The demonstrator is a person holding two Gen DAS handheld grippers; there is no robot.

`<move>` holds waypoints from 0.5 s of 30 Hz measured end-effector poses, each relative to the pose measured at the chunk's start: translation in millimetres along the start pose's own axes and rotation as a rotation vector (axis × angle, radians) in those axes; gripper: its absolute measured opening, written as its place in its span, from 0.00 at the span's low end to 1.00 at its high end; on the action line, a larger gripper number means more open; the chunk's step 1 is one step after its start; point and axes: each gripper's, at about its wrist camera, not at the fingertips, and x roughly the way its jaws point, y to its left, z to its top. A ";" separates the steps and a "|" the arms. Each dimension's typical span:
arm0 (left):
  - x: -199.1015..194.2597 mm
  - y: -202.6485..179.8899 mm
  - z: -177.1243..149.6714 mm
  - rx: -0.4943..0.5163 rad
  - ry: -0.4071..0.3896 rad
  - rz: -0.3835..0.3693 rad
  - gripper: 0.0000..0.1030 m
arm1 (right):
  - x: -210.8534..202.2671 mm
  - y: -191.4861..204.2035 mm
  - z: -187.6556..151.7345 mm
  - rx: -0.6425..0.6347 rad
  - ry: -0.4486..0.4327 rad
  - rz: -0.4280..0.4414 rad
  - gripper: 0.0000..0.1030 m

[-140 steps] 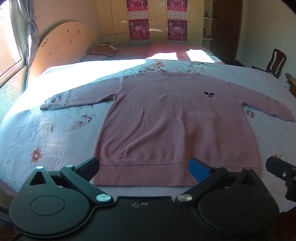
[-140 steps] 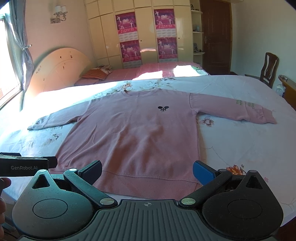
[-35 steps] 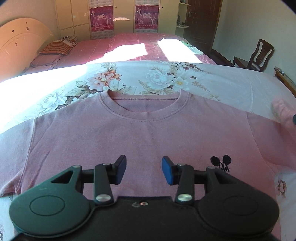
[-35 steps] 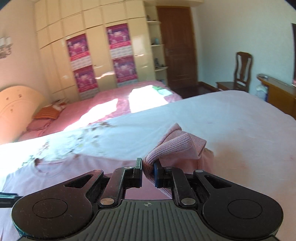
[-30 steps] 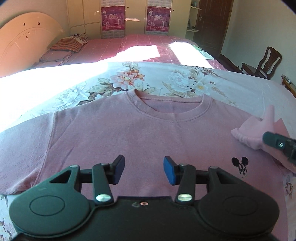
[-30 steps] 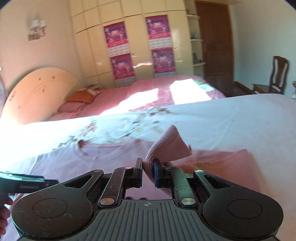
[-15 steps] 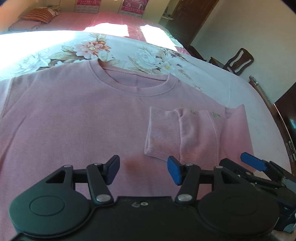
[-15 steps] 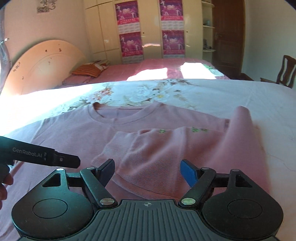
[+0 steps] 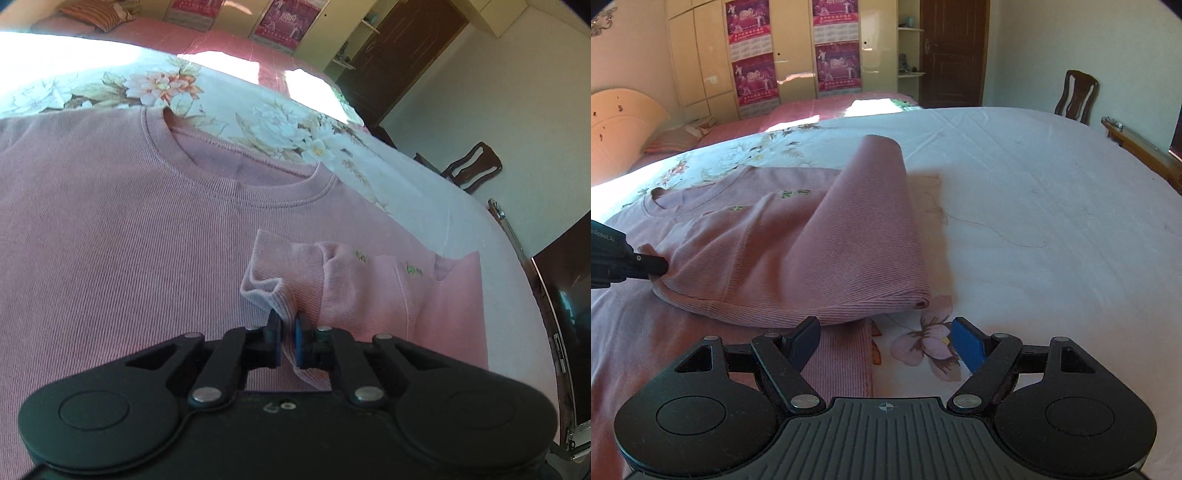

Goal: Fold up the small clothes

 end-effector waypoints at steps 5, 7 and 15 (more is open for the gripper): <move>-59.6 5.8 18.7 -0.007 -0.215 0.005 0.06 | 4.2 -0.4 1.5 -0.004 -0.001 0.017 0.74; -81.5 15.1 23.5 -0.007 -0.277 0.040 0.06 | 8.0 4.9 4.0 -0.021 -0.010 0.033 0.74; -78.8 60.8 -1.5 -0.025 -0.241 0.201 0.06 | 32.0 27.6 20.4 -0.061 -0.012 0.065 0.34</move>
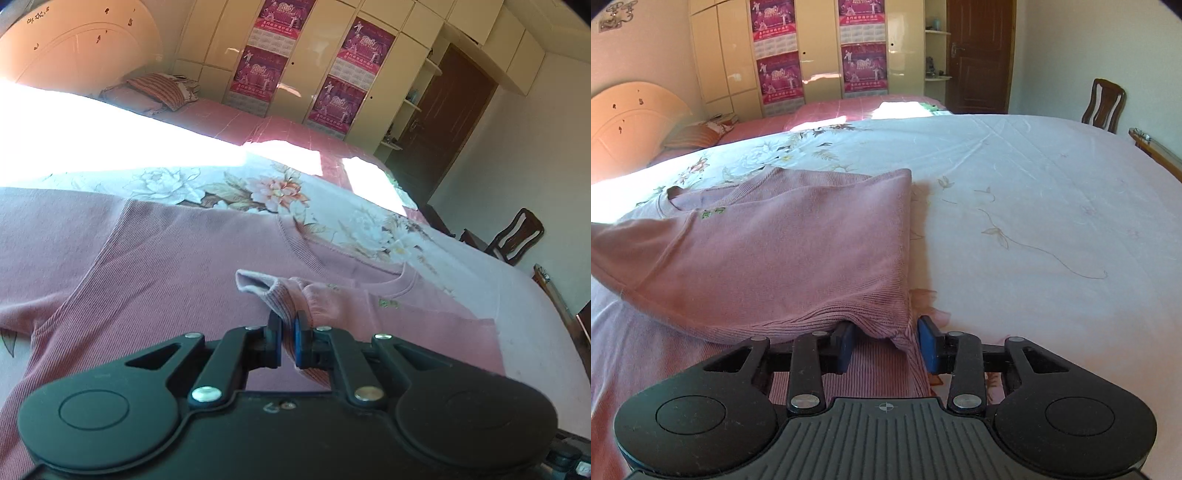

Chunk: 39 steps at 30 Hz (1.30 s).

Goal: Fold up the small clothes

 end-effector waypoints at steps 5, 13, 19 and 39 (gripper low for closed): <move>18.7 8.0 -18.3 0.059 0.097 0.058 0.09 | -2.4 -20.0 -9.7 0.038 0.022 -0.035 0.19; -22.3 10.5 0.2 0.063 -0.030 0.071 0.22 | -41.5 -25.7 4.1 0.051 -0.048 0.040 0.65; 23.1 -32.2 4.9 0.178 0.034 -0.004 0.22 | 10.8 -19.2 51.0 0.067 -0.033 0.055 0.62; 59.8 -28.0 -3.5 0.216 0.112 0.097 0.26 | 97.0 -25.6 105.0 0.047 -0.022 -0.051 0.31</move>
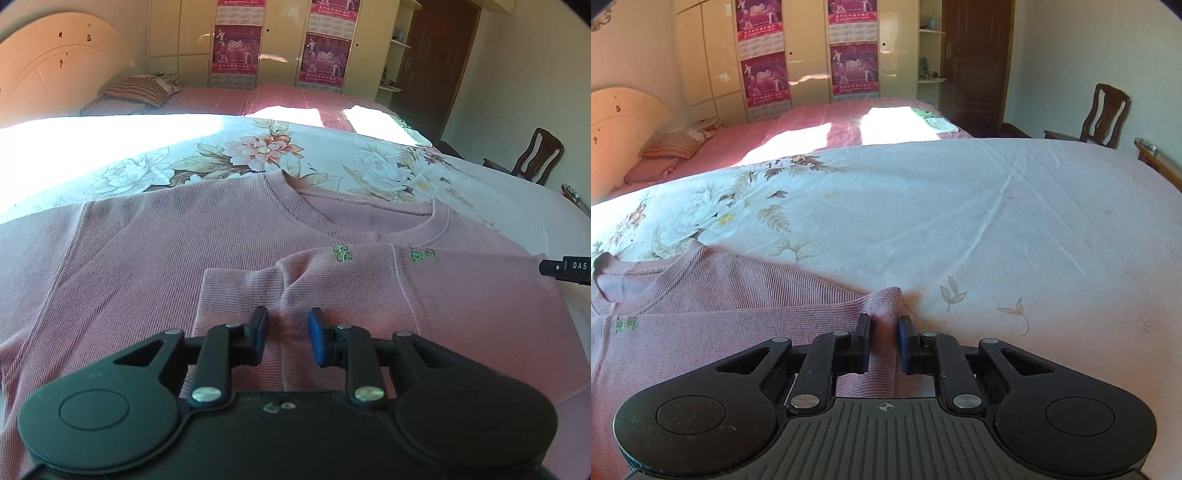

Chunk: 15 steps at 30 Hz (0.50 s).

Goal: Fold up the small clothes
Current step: 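Open both tools and move the left tool to the other sleeve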

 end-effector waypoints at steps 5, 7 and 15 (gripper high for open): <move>-24.4 9.5 2.1 -0.055 -0.022 0.039 0.74 | -42.8 17.6 -12.7 -0.039 -0.027 0.107 0.35; -37.0 16.1 1.0 -0.062 -0.031 0.044 0.73 | -58.0 31.4 -23.4 -0.066 -0.026 0.155 0.36; -92.7 76.7 -14.3 -0.169 -0.030 0.151 0.74 | -103.2 107.8 -62.8 -0.124 0.003 0.376 0.60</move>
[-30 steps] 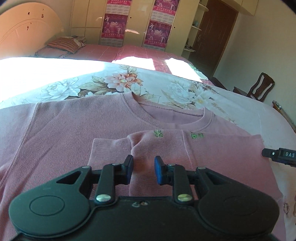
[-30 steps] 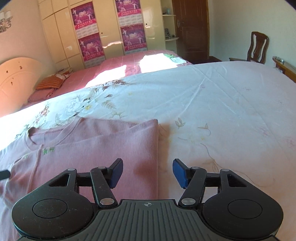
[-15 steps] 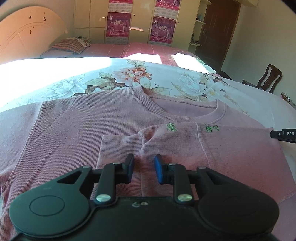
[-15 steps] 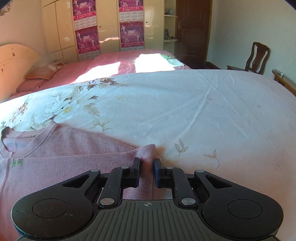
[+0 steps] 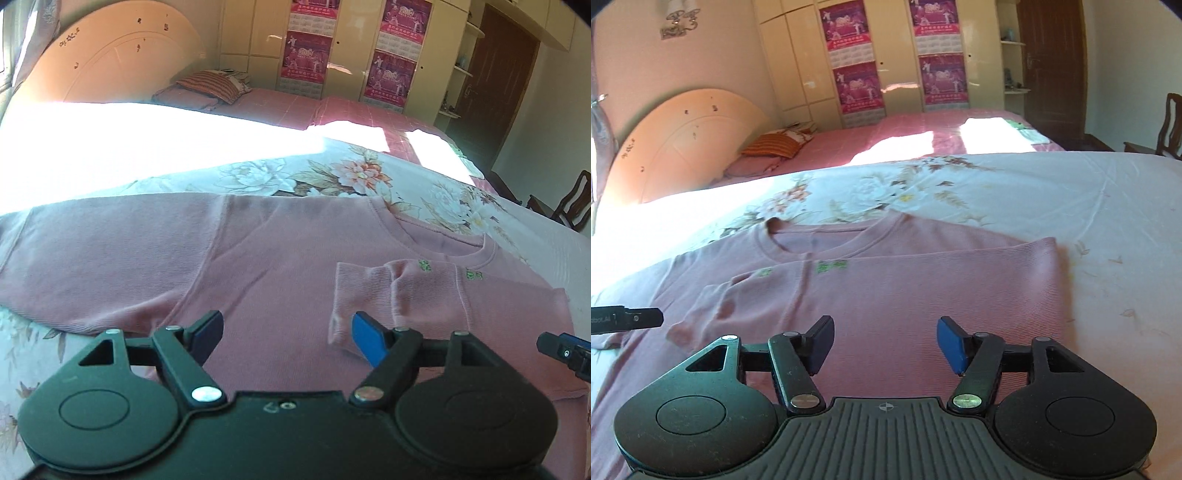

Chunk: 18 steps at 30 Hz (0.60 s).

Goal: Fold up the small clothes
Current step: 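Open both tools and move the left tool to the other sleeve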

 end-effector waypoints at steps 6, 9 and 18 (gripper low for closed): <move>-28.9 88.9 -2.4 -0.158 -0.007 0.083 0.68 | -0.8 73.8 -8.8 -0.066 -0.001 0.109 0.59; -34.8 128.7 -3.4 -0.206 -0.006 0.096 0.62 | -0.2 110.1 -12.5 -0.094 -0.007 0.132 0.59; -42.3 217.9 -0.5 -0.280 -0.004 0.131 0.64 | 25.6 204.5 -18.0 -0.109 0.027 0.185 0.59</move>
